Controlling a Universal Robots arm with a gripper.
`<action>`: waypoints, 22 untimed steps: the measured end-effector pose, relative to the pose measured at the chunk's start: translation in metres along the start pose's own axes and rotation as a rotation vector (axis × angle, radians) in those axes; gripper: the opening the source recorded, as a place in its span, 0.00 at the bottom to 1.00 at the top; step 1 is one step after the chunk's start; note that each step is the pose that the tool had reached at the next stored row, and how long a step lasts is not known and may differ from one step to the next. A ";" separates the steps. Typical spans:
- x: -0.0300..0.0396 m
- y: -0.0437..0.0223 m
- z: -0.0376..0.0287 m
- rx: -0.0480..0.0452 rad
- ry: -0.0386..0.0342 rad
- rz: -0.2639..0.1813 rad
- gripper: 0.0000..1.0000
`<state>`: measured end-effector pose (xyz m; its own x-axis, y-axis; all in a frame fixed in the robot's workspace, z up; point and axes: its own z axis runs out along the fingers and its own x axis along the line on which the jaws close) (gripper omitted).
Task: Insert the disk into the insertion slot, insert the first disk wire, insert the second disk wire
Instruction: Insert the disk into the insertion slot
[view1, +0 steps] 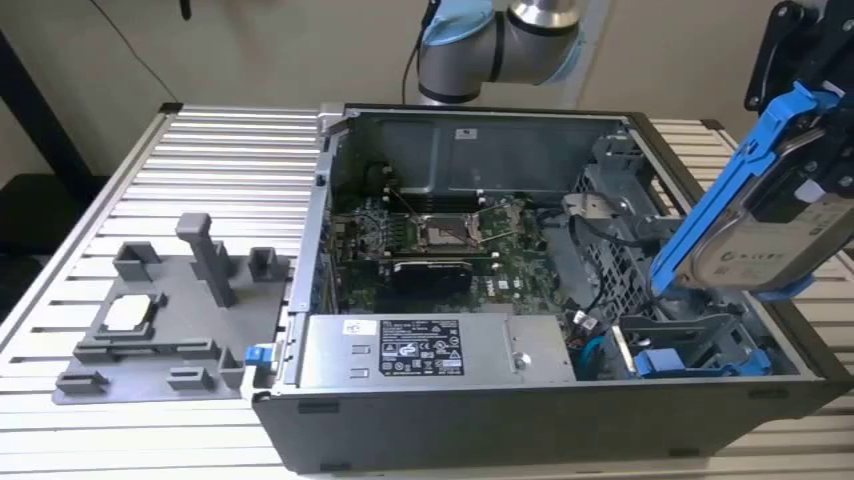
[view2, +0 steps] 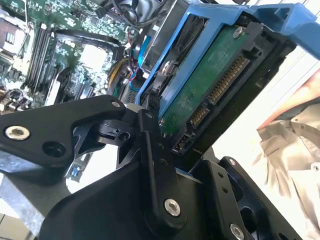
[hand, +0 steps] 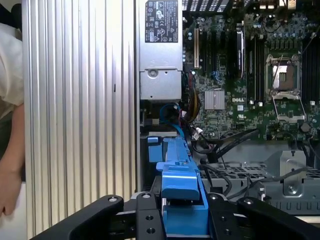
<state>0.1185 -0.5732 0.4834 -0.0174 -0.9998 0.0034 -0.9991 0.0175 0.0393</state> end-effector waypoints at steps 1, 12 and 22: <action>0.0000 -0.0001 0.0007 0.0000 0.0001 -0.001 0.33; -0.0001 -0.0031 0.0100 0.0000 0.0001 -0.005 0.33; -0.0001 -0.0067 0.0197 0.0000 0.0001 -0.005 0.33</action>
<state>0.1244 -0.5733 0.4635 -0.0119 -0.9999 0.0033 -0.9992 0.0121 0.0393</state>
